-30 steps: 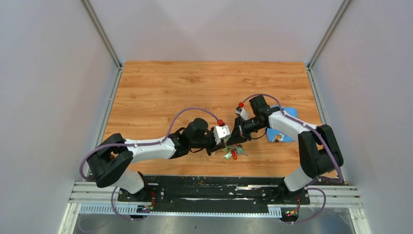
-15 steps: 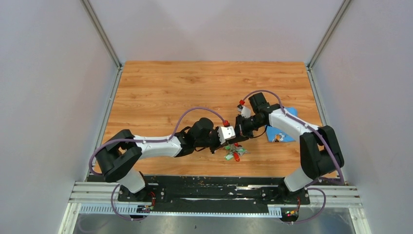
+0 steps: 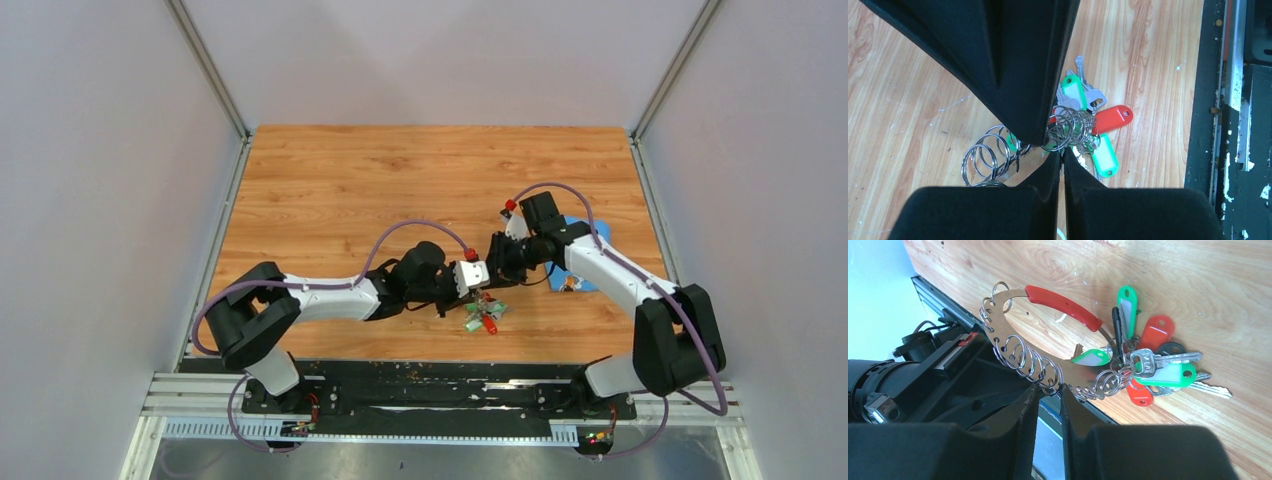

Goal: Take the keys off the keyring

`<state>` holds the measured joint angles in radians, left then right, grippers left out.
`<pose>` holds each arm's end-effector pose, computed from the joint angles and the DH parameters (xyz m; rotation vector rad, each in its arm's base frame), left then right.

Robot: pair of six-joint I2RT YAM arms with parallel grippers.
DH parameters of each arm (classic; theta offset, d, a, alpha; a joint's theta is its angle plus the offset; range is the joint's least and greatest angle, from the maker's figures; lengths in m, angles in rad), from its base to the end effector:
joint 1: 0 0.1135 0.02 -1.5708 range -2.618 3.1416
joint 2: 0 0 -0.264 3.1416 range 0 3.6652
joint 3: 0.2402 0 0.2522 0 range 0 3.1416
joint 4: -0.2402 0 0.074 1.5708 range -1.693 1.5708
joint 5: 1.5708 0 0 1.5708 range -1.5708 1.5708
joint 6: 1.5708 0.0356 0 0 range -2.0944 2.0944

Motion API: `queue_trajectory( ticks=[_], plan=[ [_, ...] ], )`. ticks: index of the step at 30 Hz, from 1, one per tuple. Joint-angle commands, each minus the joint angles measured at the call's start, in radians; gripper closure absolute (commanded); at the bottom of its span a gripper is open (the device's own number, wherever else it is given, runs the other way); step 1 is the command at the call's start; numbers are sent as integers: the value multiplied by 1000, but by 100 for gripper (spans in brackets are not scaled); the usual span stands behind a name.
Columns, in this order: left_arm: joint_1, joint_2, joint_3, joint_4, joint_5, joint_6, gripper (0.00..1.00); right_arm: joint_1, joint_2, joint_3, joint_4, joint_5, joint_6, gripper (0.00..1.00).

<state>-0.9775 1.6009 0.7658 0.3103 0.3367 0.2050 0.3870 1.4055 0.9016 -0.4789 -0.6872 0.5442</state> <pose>0.1747 -0.2801 0.1821 1.3792 1.6747 -0.8089 0.2474 0.1252 0.2237 -0.0785 2.6798 1.2144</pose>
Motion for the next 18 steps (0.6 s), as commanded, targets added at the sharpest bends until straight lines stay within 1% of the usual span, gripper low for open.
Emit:
queue_trajectory(
  ticks=[1,3,8,9,12,15,18],
  plan=[
    [-9,37,27,-31,17,-19,100,15,-75,-43,14,80,56,75],
    [-9,44,34,-31,28,-29,100,15,-117,-57,10,128,64,73],
    [-7,48,44,-31,50,-47,100,15,-242,-95,-3,234,80,60],
    [-6,50,45,-31,53,-50,100,15,-261,-101,-6,242,81,59],
    [-5,51,51,-31,63,-59,100,17,-291,-115,-15,237,96,60],
    [-4,50,57,-31,78,-65,100,42,-301,-138,-9,236,129,65],
    [-3,42,58,-31,87,-65,100,62,-315,-162,8,243,176,68]
  ],
)
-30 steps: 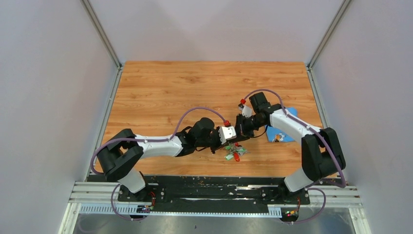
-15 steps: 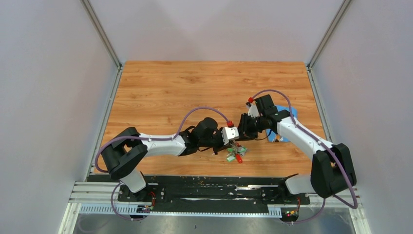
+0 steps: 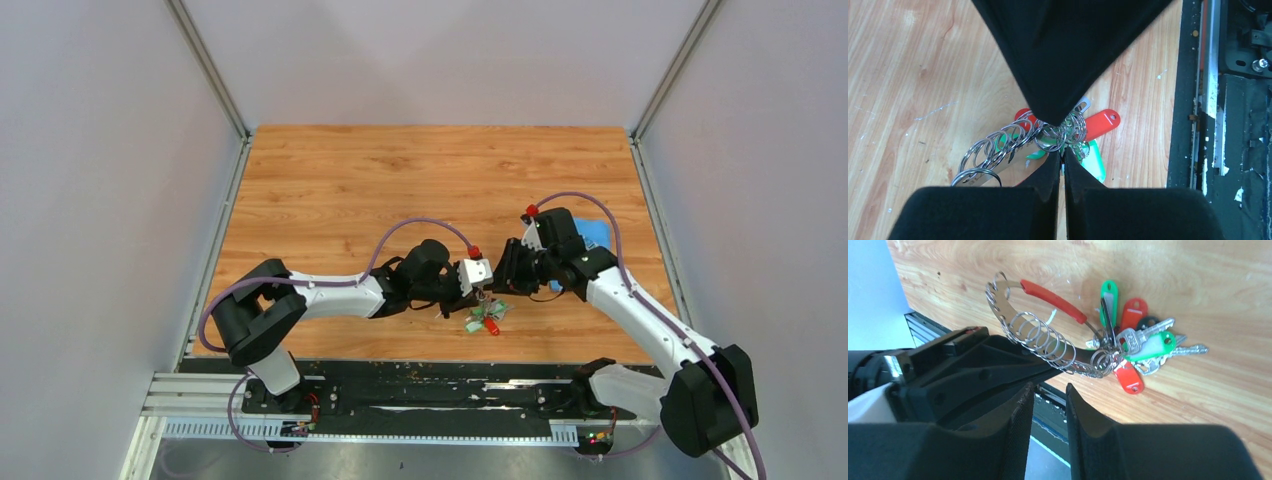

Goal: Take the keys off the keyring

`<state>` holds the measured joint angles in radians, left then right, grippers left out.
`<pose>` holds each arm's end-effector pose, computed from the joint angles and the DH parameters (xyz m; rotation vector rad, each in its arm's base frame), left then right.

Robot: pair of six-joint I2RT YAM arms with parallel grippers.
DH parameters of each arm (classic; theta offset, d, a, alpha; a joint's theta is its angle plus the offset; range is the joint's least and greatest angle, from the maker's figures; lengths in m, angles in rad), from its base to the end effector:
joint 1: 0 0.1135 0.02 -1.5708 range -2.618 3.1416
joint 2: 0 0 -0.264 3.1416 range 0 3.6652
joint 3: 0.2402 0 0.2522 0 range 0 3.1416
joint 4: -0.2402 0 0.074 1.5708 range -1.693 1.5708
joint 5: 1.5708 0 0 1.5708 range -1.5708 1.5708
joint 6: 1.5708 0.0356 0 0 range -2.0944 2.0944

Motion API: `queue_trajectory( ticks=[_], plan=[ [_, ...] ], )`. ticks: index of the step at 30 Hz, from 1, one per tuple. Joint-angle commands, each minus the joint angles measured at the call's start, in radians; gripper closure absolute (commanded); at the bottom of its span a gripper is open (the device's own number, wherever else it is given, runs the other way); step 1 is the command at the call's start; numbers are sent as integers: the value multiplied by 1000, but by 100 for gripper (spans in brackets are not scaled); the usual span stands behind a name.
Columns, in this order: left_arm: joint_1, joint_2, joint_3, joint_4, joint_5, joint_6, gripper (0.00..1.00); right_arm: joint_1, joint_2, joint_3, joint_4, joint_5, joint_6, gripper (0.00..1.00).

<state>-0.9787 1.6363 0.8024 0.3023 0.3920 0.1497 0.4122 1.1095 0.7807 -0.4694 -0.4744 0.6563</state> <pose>0.1776 -0.2884 0.1817 1.3727 1.7069 -0.8969 0.2019 0.1060 0.2519 0.0607 2.5224 1.0425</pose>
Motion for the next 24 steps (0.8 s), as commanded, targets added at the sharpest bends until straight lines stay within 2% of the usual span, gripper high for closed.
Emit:
queue_trajectory(
  ticks=[1,11,24],
  plan=[
    [-2,4,21,-23,38,-11,100,37,-25,-54,14,23,78,68],
    [0,-10,29,-23,87,-22,100,38,-56,-162,115,-11,193,69],
    [0,-17,35,-23,111,-36,100,38,-70,-219,213,-6,281,72]
  ],
)
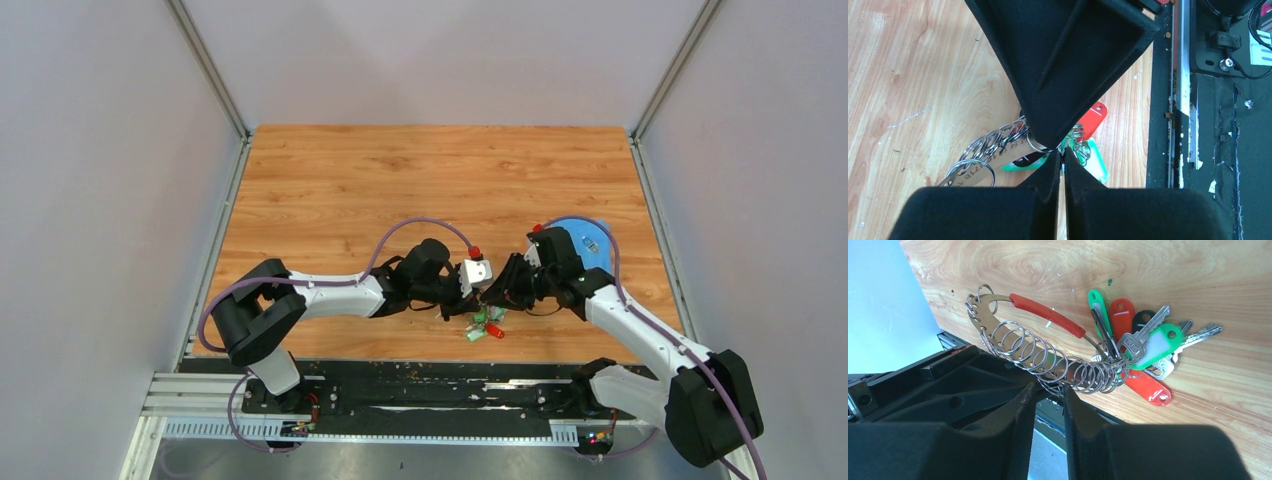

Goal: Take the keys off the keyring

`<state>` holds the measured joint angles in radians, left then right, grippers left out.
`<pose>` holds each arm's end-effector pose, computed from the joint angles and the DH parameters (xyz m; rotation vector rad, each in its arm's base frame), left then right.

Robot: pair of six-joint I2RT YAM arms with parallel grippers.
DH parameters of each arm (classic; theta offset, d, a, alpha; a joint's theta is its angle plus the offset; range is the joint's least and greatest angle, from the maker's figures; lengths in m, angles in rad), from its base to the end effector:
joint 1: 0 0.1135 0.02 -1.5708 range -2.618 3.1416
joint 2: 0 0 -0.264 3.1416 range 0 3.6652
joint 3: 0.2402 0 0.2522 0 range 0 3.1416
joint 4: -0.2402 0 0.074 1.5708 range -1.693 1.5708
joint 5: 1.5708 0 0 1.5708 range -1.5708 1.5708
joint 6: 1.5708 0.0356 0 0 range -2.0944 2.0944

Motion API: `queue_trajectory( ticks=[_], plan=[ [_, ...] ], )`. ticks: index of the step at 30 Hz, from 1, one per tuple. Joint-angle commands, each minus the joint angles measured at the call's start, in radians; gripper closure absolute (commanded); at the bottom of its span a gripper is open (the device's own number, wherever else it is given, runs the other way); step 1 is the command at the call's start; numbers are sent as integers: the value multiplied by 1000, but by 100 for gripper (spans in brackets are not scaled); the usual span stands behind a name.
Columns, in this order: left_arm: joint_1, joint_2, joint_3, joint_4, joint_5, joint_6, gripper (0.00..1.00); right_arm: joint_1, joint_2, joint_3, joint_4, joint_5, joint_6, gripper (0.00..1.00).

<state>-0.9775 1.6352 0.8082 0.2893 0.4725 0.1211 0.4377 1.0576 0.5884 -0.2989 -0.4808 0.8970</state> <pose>0.1754 -0.2891 0.1832 1.3971 1.7094 -0.9949 0.1850 0.1047 0.2129 0.3223 2.5444 1.1612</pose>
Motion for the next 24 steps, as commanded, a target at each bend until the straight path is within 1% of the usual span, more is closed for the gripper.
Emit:
queue_trajectory(
  ticks=[1,7,16,24],
  plan=[
    [-1,-16,30,-10,31,-8,100,12,-22,-30,43,4,42,72],
    [-1,-4,45,-10,39,-18,100,11,-41,-55,50,17,69,74],
    [-1,10,49,-10,46,-24,100,2,-50,-61,44,30,92,79],
    [-1,16,54,-10,56,-31,100,-2,-41,-44,52,46,100,81]
  ],
)
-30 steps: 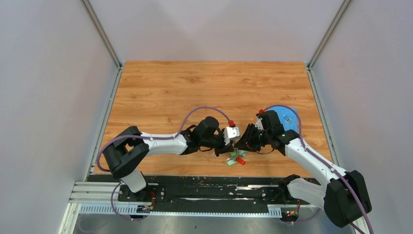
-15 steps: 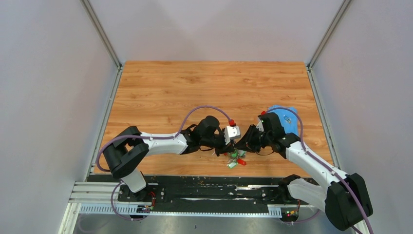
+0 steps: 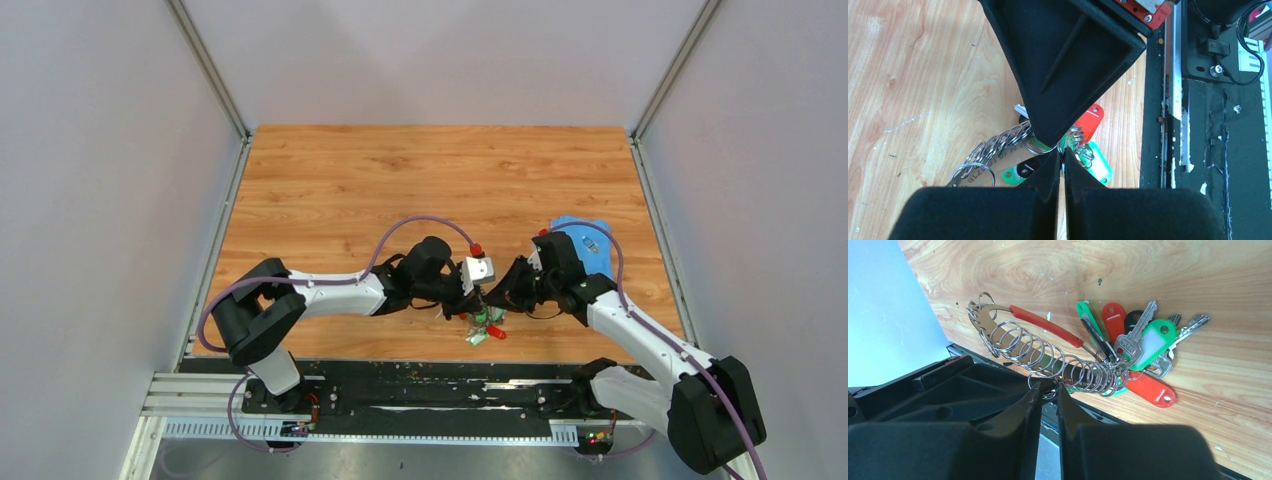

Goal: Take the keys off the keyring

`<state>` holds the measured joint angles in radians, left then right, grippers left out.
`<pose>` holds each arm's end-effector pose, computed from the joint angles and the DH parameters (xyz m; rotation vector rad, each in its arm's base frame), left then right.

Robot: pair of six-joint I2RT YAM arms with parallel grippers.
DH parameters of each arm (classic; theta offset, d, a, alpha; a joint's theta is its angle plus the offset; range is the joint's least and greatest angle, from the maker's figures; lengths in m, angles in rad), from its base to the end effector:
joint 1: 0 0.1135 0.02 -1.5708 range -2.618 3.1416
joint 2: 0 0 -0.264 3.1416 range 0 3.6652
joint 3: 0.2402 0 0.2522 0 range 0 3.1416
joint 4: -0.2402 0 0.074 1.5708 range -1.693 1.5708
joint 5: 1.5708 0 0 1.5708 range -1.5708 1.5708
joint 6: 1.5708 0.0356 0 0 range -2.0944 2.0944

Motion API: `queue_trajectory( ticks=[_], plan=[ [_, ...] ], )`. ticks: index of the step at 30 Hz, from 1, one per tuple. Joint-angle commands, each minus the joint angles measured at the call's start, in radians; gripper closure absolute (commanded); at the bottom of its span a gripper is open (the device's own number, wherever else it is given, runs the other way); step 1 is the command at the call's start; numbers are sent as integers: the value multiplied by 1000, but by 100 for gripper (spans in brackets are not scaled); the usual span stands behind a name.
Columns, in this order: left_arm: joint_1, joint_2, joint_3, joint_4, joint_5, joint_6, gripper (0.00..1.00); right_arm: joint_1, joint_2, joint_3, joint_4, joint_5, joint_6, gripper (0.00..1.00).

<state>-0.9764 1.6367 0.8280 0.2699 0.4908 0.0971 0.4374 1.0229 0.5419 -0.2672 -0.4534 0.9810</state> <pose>0.1767 -0.2914 0.1871 1.3890 1.7251 -1.0264 0.1792 0.1010 0.2066 0.4374 2.5249 1.1705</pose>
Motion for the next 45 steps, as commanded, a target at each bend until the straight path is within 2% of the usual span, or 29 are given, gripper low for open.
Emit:
queue_trajectory(
  ticks=[1,18,24,32,34,36,45],
  plan=[
    [-2,15,34,9,36,-9,100,-2,-9,4,20,19,16,81],
    [10,60,64,9,71,-72,100,-24,-59,-105,69,2,100,72],
    [9,76,72,9,77,-80,100,-37,-42,-120,126,-25,126,72],
    [8,88,69,9,74,-85,100,-42,-21,-111,148,-33,132,81],
    [9,89,67,9,71,-85,100,-45,-19,-114,149,-33,130,87],
    [9,87,64,9,67,-86,100,-50,-17,-116,146,-34,125,98],
    [20,70,43,9,37,-93,100,-58,-12,-76,111,-66,15,99]
  ],
)
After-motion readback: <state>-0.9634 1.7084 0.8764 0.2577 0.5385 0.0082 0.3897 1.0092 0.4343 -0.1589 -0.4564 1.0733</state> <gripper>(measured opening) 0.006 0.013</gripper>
